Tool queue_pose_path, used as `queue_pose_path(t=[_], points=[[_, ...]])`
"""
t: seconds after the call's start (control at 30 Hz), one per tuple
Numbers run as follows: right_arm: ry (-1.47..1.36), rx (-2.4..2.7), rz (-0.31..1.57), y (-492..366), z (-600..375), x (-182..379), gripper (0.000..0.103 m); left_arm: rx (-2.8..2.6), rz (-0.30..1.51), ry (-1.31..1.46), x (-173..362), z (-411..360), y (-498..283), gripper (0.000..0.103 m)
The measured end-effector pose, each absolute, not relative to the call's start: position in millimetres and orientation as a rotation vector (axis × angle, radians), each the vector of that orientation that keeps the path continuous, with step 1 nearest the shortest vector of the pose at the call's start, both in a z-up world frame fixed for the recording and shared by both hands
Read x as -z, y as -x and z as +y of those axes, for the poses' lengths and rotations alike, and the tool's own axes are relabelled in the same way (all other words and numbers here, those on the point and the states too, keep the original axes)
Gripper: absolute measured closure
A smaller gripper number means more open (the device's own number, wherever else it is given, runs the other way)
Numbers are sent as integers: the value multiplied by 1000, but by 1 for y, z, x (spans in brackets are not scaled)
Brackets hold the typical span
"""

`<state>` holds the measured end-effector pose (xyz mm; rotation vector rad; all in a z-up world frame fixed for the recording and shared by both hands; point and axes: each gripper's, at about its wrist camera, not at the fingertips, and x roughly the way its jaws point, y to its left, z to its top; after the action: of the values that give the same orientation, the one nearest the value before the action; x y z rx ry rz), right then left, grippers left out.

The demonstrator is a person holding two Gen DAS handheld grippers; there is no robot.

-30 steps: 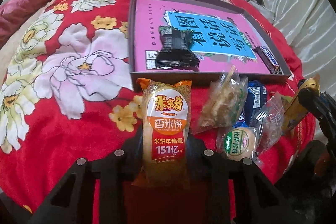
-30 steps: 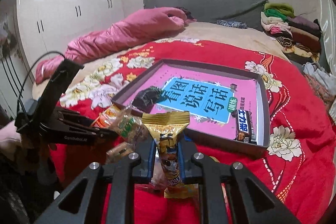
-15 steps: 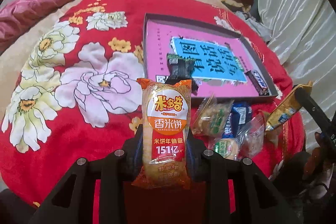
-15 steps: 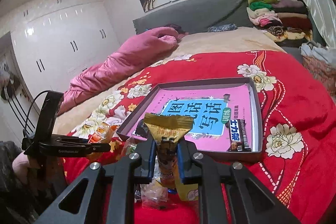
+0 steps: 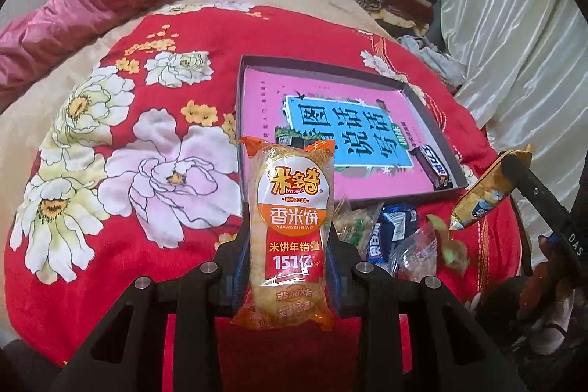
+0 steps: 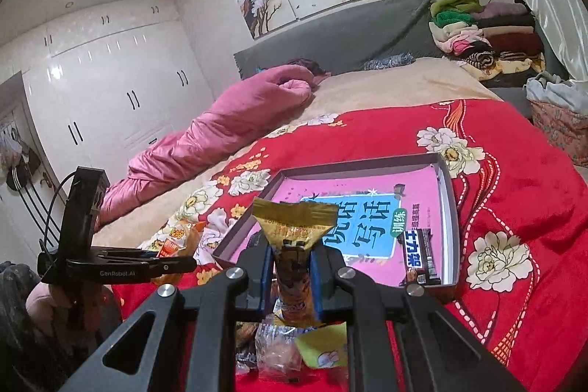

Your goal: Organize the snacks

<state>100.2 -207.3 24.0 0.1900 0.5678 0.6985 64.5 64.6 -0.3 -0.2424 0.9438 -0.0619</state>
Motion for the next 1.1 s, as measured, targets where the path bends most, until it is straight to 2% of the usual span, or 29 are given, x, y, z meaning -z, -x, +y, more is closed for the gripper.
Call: queue_pose_path(t=[1.1], points=[[-263, -642, 529, -122, -232, -29, 86, 138, 897, 235, -24, 14, -111, 68]])
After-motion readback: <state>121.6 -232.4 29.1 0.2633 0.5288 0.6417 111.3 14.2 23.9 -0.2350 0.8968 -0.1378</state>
